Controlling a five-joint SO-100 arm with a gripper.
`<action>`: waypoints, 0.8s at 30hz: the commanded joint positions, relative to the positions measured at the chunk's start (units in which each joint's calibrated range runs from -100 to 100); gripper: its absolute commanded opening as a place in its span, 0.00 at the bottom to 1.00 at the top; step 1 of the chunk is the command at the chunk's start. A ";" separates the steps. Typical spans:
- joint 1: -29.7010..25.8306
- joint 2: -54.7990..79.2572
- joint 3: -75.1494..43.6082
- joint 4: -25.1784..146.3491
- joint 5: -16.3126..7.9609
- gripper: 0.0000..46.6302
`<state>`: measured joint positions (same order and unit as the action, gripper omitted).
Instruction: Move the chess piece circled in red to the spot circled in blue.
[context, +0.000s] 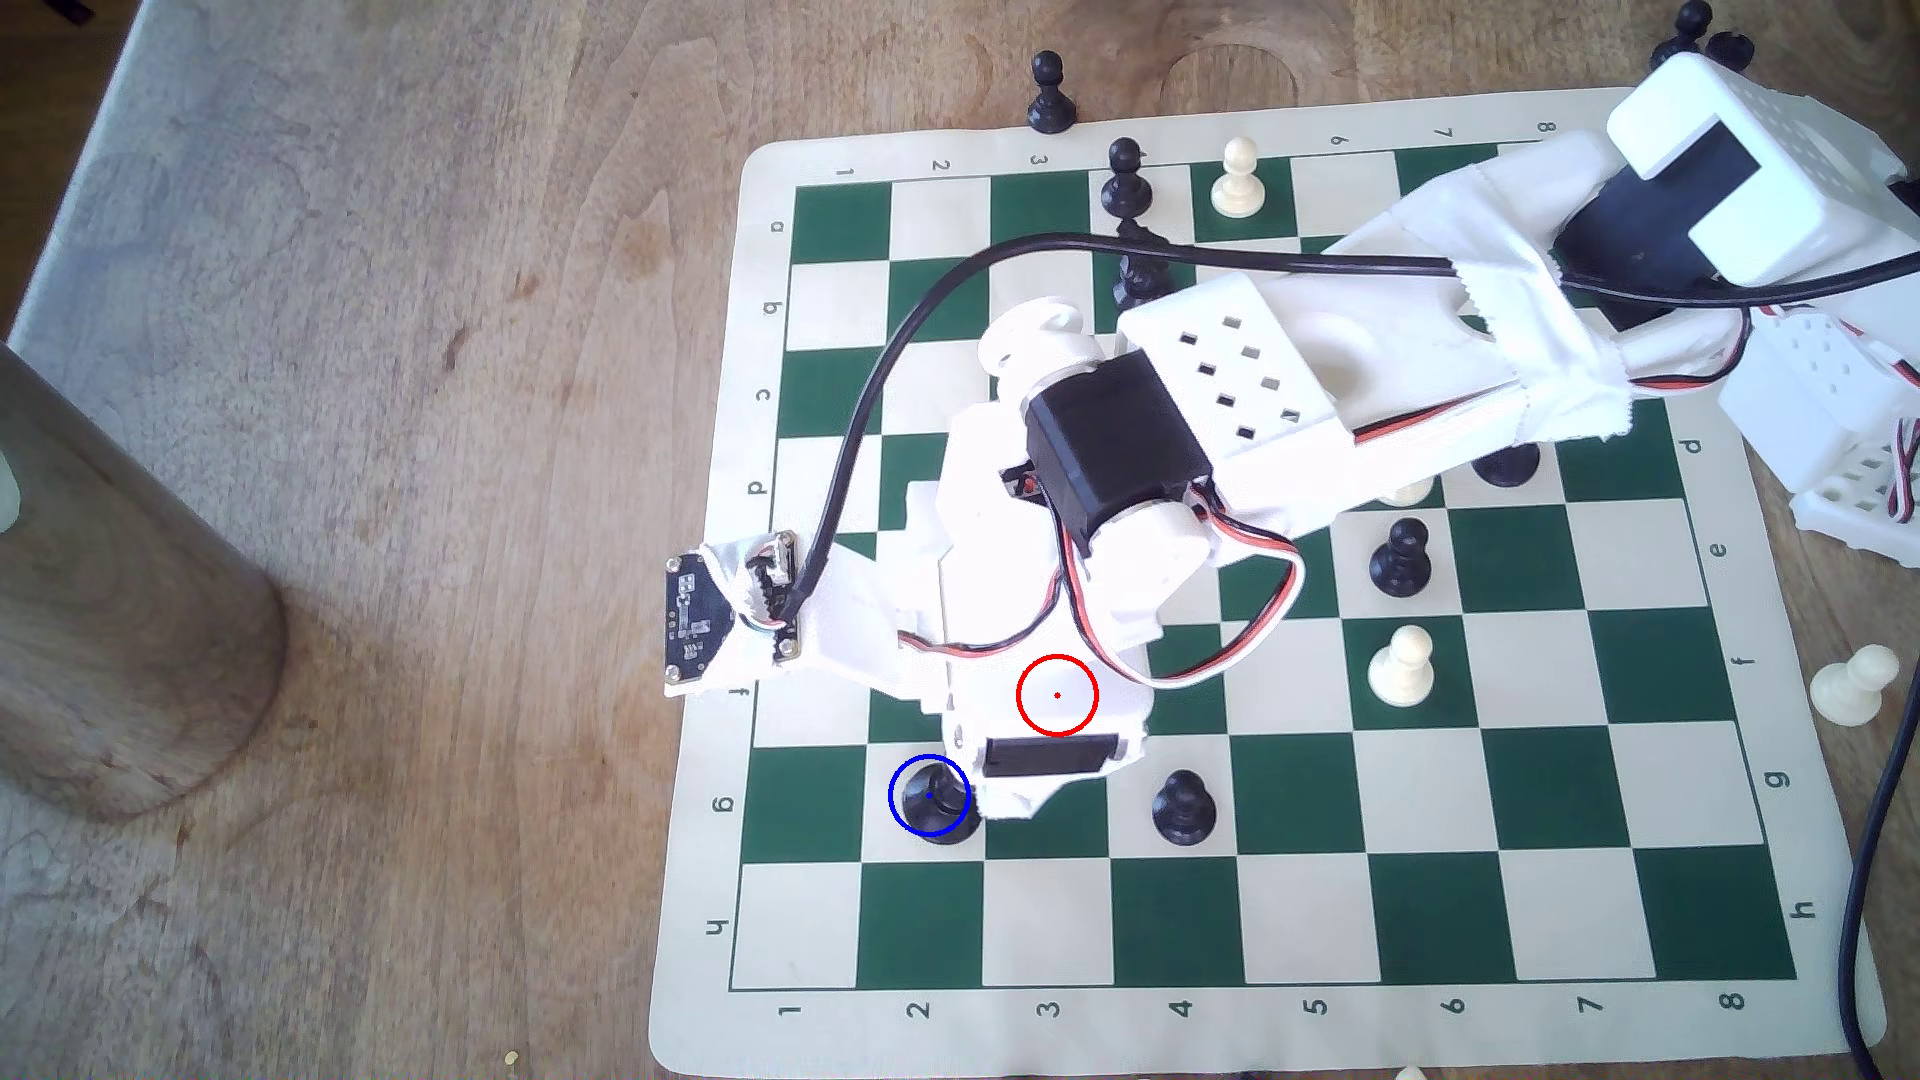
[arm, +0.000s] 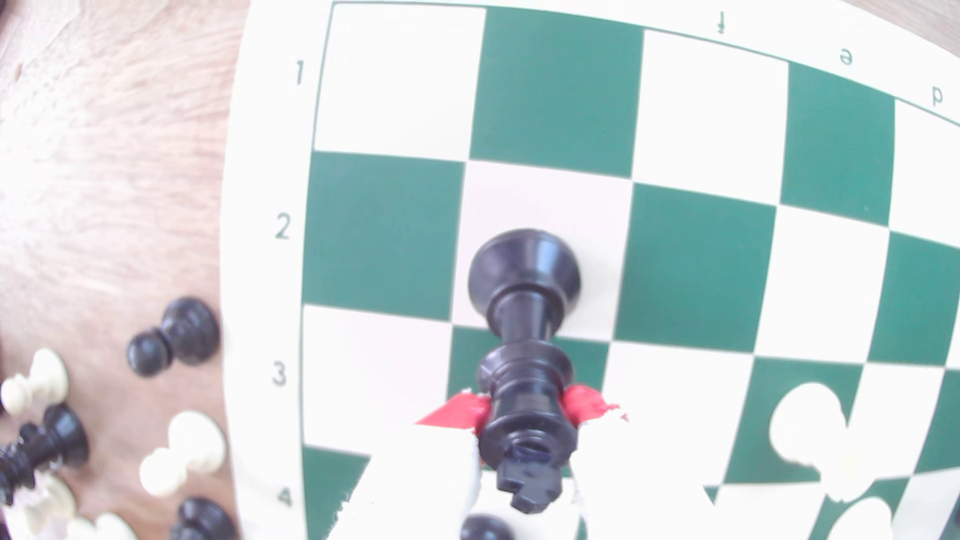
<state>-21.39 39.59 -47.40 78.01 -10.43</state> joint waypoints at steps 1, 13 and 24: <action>0.15 -1.64 -4.55 -1.02 -0.39 0.17; 0.15 -1.98 -4.46 -1.02 -0.88 0.46; -0.63 -19.13 15.04 -0.28 -0.44 0.52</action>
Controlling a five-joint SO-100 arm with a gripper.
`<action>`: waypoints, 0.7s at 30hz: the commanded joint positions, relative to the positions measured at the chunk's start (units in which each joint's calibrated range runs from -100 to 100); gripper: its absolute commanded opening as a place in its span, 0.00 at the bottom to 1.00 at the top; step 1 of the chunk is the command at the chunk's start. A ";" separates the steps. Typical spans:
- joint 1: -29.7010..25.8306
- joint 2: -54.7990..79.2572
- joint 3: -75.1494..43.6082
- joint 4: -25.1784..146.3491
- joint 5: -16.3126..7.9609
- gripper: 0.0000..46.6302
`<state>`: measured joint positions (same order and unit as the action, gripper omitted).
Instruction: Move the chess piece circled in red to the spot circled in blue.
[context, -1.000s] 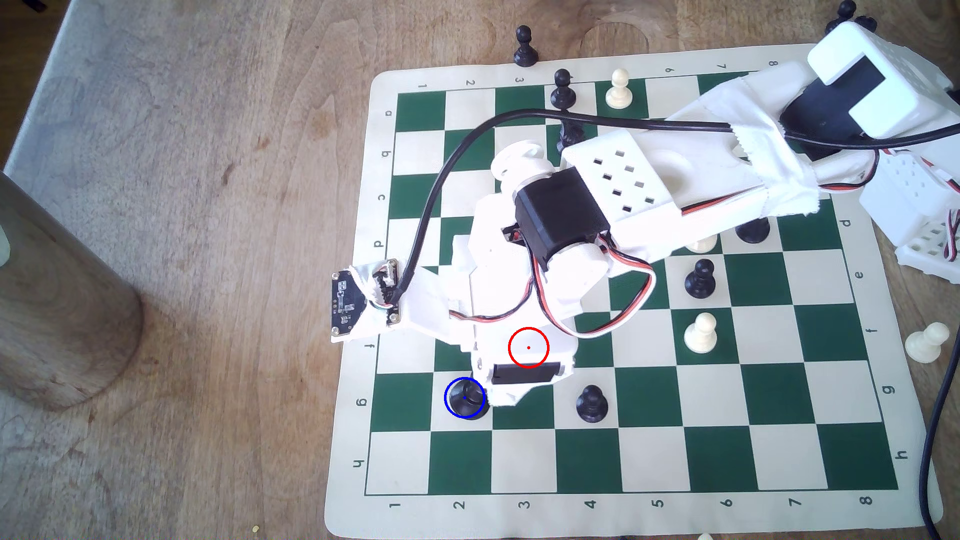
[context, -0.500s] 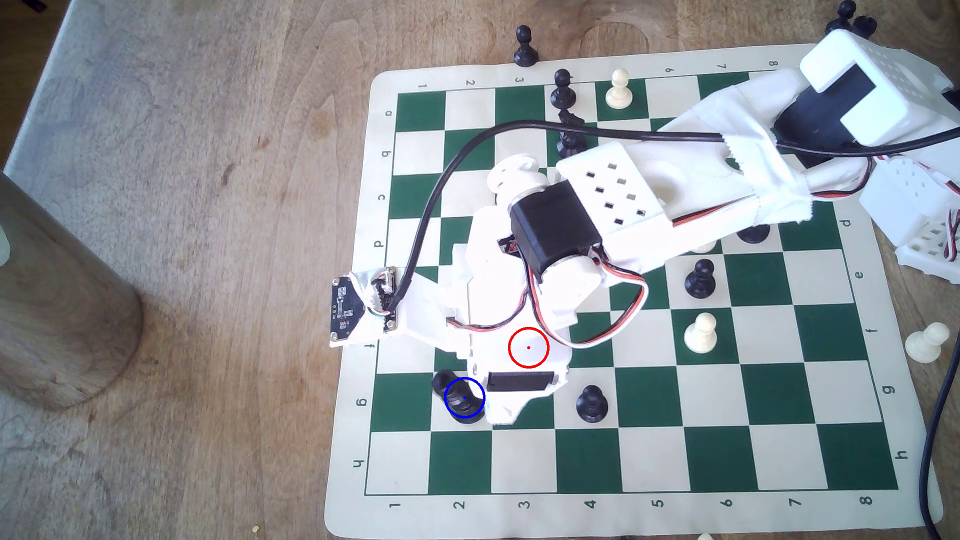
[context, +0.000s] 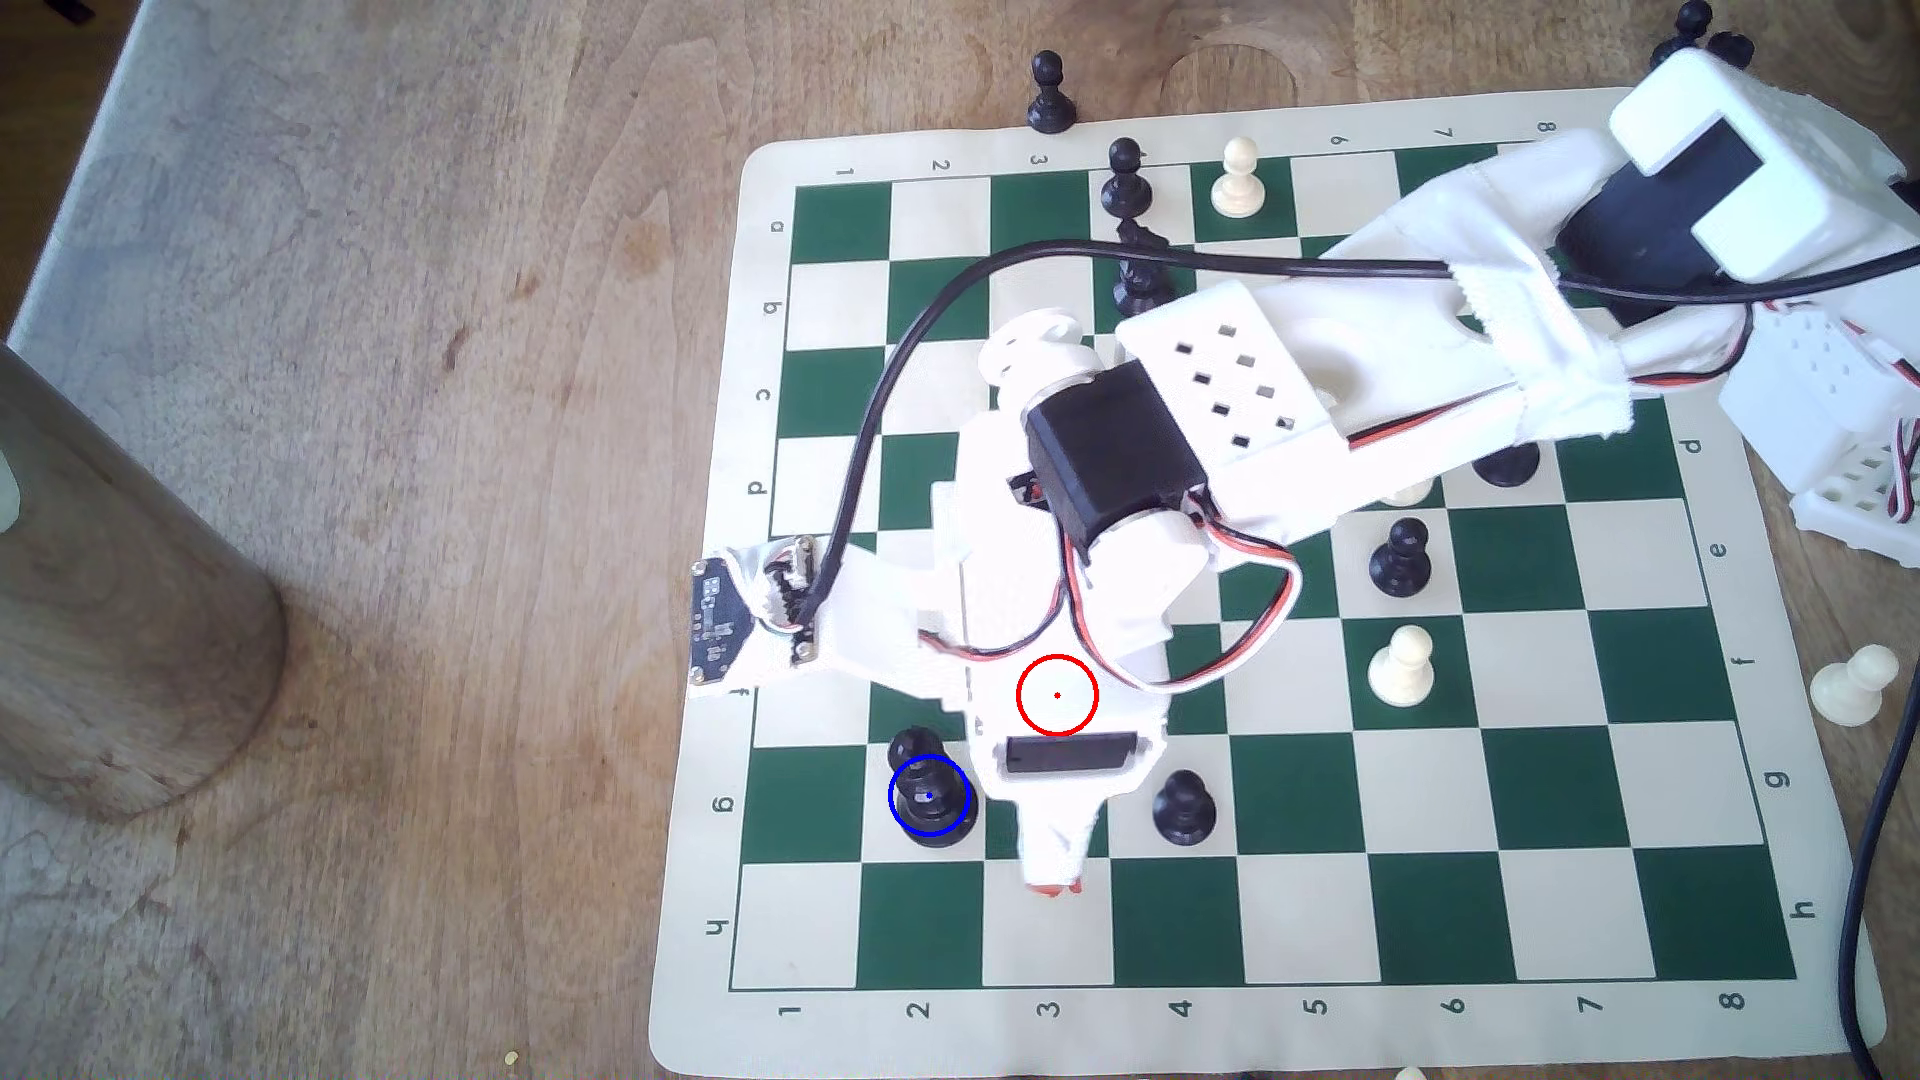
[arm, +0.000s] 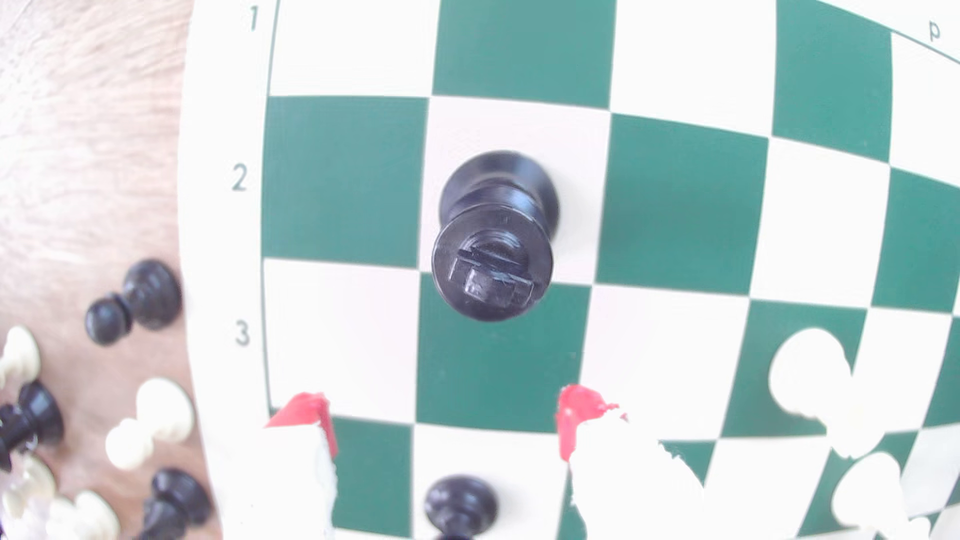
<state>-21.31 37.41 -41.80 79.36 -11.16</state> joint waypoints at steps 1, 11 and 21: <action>-0.71 -19.07 12.06 -2.05 0.29 0.52; 1.48 -53.62 53.49 -7.13 0.83 0.55; 5.94 -76.88 77.61 -6.96 1.86 0.58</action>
<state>-16.74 -28.53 31.04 72.51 -9.55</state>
